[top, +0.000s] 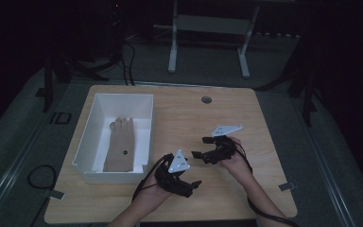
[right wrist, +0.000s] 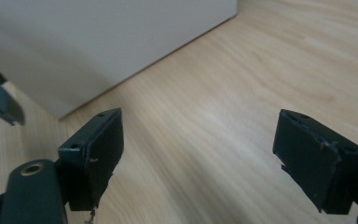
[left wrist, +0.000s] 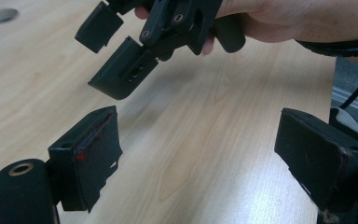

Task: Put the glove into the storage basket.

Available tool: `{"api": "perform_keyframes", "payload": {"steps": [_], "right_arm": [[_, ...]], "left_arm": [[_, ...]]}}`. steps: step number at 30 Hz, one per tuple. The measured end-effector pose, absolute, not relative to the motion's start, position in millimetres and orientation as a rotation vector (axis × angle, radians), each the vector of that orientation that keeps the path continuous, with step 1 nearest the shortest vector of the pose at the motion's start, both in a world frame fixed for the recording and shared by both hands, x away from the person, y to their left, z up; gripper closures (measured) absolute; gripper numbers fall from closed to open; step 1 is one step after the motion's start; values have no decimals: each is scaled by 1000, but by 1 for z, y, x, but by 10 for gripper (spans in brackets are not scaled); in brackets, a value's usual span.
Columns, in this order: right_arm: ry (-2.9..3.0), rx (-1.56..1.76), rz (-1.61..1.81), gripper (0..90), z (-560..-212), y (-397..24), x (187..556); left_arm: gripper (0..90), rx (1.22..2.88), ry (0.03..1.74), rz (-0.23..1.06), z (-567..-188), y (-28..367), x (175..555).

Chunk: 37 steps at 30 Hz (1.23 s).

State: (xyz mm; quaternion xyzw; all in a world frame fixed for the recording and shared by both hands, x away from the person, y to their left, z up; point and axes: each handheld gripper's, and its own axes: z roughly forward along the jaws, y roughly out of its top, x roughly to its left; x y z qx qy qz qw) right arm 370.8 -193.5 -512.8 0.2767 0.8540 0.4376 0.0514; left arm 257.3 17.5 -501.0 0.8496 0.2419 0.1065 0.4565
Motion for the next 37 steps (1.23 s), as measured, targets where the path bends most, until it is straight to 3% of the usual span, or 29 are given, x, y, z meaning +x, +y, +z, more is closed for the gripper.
{"api": "perform_keyframes", "payload": {"steps": [15,37], "right_arm": [[2593,910,1293,144,-552,-223,363],[2559,896,1265,148,-566,-234,358]], "left_arm": [[147,2119,619,164,-544,0,265],[147,2090,586,141,-566,-1,265]]}}
